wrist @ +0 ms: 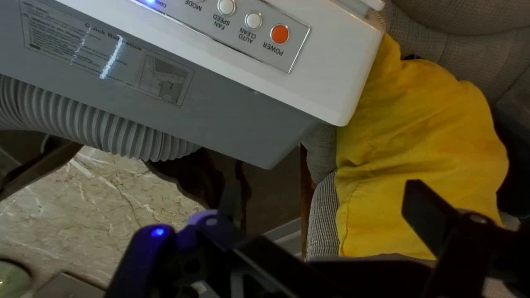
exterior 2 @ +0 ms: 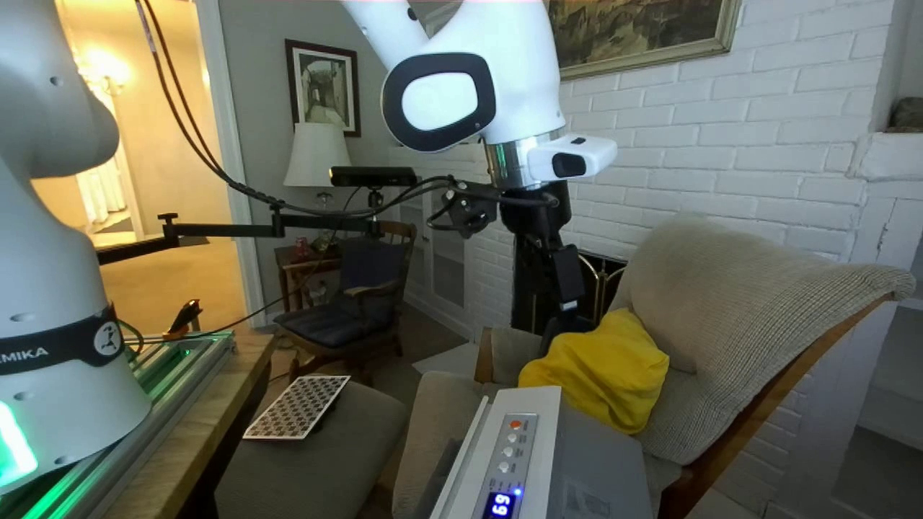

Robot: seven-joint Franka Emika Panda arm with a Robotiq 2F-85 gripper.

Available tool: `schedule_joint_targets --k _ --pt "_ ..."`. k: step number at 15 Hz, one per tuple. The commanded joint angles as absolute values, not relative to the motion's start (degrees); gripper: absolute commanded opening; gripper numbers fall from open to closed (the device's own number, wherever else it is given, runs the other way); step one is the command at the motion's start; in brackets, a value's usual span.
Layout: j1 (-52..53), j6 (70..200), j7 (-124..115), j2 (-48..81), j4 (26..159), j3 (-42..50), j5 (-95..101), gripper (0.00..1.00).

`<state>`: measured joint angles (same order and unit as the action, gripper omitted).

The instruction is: Press the button on the machine and place the pillow on top of it

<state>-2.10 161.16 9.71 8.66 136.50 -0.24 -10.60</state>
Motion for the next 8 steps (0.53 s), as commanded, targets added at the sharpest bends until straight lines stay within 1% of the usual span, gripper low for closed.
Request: schedule_joint_targets --k 1,4,5,7,8 --pt "-2.76 162.23 10.1 8.63 136.82 -0.79 -10.37 1.0" --pt "-4.74 166.46 14.63 13.21 133.66 -2.71 -15.83 1.0" --pt "-5.9 169.25 19.61 15.4 132.01 -4.56 -20.47 1.0" --pt "-10.11 172.29 27.93 19.79 127.32 -11.03 -30.0 1.0" --pt "-11.87 173.41 31.12 22.22 124.65 -13.62 -31.95 1.0"
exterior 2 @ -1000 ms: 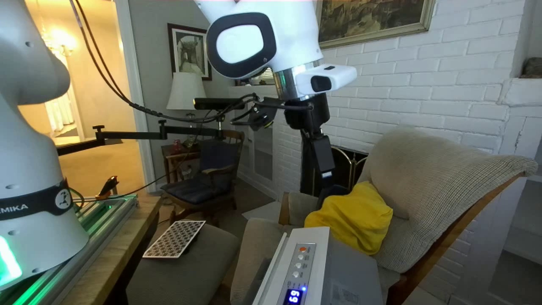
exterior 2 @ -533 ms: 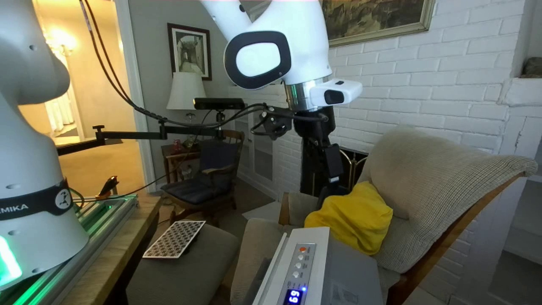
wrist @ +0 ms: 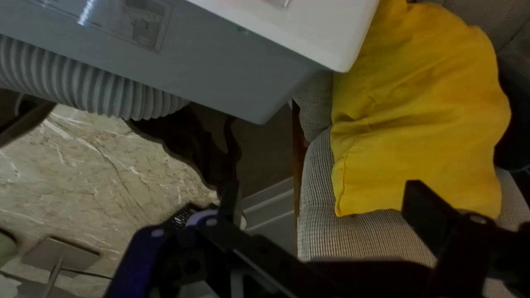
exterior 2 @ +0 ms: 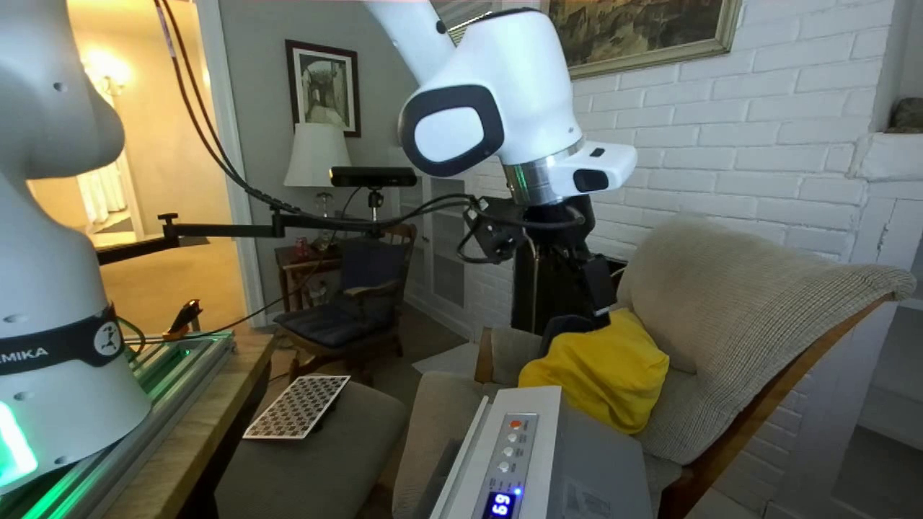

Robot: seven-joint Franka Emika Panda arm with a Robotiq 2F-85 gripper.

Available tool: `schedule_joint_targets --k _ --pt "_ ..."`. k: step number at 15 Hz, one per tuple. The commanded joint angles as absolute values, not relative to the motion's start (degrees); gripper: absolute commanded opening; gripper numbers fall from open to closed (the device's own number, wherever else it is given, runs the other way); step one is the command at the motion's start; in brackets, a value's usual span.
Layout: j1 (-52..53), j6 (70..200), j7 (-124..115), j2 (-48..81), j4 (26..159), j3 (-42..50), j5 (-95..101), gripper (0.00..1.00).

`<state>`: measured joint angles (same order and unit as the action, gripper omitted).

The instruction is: Press the button on the machine and place the pillow on top of it

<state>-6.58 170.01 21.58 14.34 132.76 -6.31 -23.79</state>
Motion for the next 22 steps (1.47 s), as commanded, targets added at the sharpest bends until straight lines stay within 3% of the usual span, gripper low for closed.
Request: schedule_joint_targets --k 1,6,10,11,22 --pt "-13.55 174.29 33.61 24.67 122.12 -15.98 -33.2 1.0" --pt "-17.06 171.55 37.21 36.89 109.39 -20.86 -30.86 1.0" --pt "-15.7 164.93 31.28 44.04 101.72 -18.76 -24.01 1.0" --pt "-16.98 168.21 31.82 39.87 107.56 -20.3 -25.06 1.0" --pt "-18.0 164.72 30.83 49.29 97.02 -22.08 -18.51 1.0"
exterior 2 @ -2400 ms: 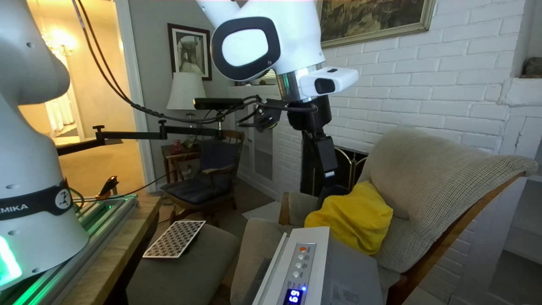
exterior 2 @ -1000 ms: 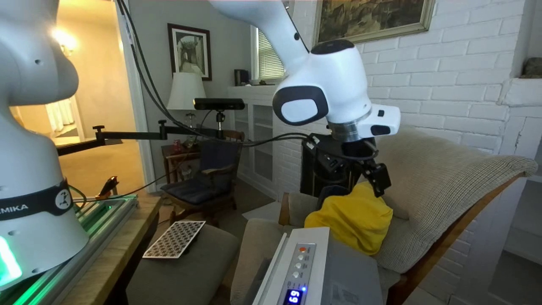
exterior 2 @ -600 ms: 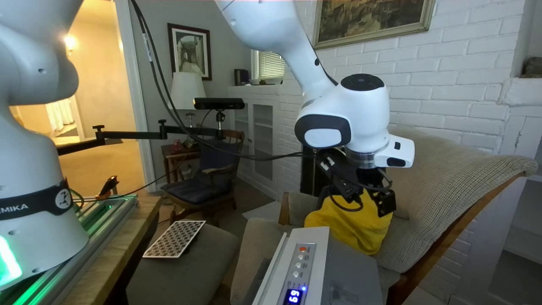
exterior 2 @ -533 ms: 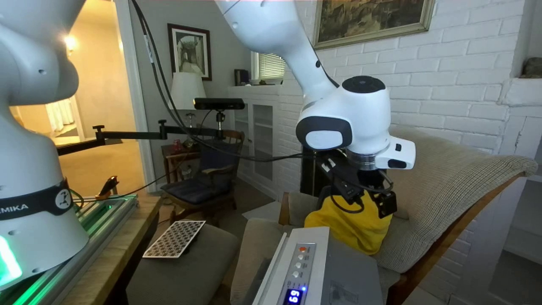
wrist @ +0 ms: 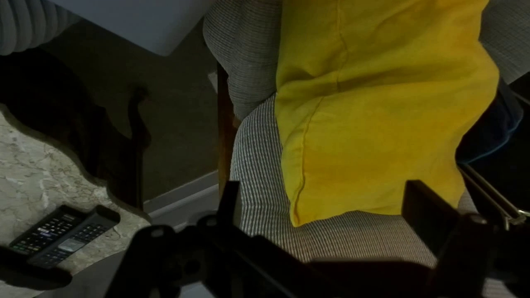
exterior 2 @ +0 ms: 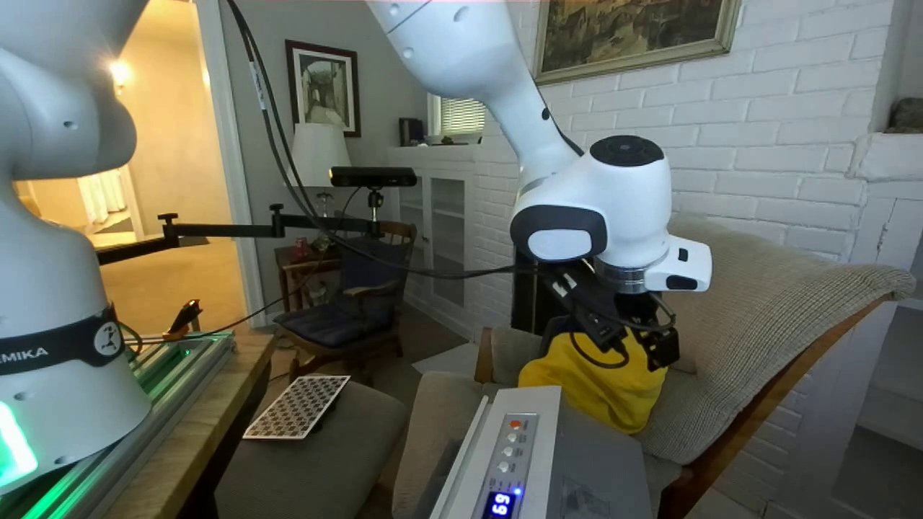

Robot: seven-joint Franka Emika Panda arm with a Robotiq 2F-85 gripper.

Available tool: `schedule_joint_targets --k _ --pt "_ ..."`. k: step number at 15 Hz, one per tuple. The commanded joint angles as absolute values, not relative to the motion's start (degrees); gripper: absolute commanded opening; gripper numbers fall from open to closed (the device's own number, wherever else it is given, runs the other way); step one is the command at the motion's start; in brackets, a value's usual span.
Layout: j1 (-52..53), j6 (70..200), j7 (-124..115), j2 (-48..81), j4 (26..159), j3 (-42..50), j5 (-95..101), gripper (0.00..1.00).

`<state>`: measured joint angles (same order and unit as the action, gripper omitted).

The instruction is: Press the button on the machine and place the pillow on top of it

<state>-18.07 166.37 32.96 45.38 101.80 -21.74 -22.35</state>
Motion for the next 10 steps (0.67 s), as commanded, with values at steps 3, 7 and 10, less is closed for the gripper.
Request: schedule_joint_targets --k 3,7,10 --pt "-17.76 164.3 31.43 52.31 93.64 -22.72 -16.28 1.0" --pt "-17.0 162.52 31.92 56.67 87.89 -23.38 -13.52 1.0" --pt "-15.88 159.89 32.39 60.23 82.72 -23.27 -12.0 1.0"
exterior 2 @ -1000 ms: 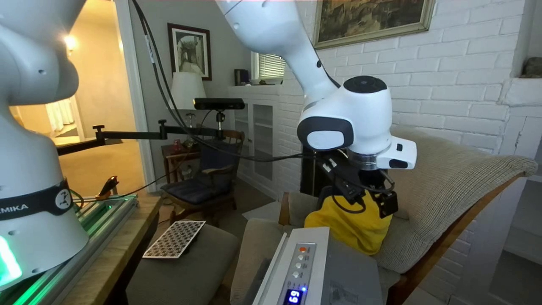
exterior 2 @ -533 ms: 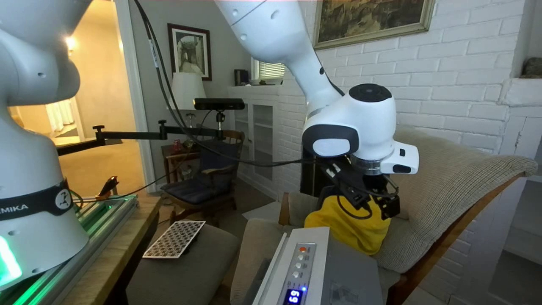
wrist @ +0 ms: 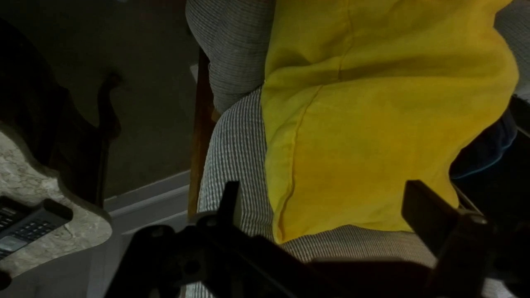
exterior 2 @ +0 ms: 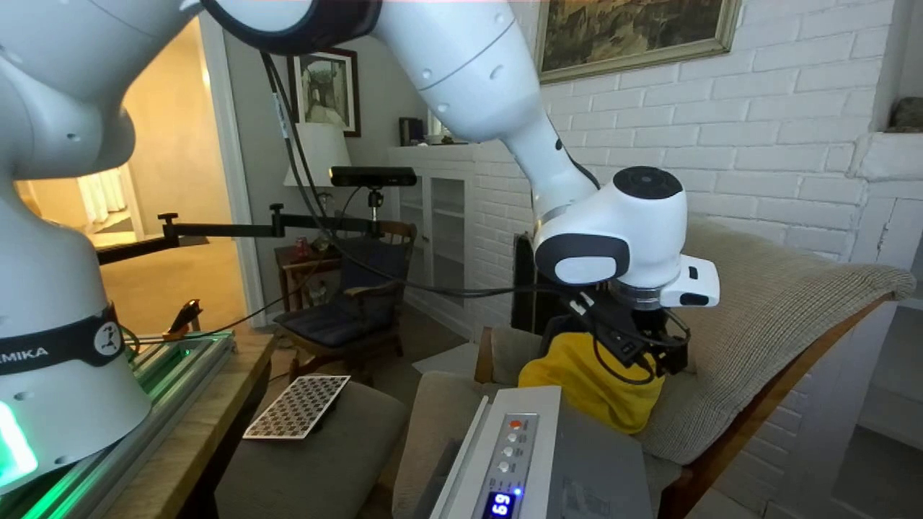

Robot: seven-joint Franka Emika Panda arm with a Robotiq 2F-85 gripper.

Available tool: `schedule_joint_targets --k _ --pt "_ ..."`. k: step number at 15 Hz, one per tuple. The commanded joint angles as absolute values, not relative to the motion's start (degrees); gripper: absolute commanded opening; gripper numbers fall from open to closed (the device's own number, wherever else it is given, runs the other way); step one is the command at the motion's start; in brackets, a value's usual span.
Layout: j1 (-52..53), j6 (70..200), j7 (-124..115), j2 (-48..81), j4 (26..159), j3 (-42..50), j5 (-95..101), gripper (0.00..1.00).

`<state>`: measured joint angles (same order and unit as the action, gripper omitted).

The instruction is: Press the button on the machine and place the pillow on top of it

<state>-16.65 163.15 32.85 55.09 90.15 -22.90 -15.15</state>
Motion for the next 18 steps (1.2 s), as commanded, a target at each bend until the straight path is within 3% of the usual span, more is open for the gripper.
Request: schedule_joint_targets --k 1,7,8,9,18 --pt "-15.37 158.93 32.31 61.45 80.9 -23.05 -11.67 1.0" --pt "-13.38 152.62 32.97 67.32 70.83 -22.69 -11.57 0.99" --pt "-13.19 151.55 33.18 68.27 69.22 -22.76 -11.78 0.74" --pt "-12.81 150.74 33.03 69.12 67.74 -22.62 -11.99 0.74" --pt "-9.91 147.67 31.12 68.85 64.97 -20.44 -12.31 0.11"
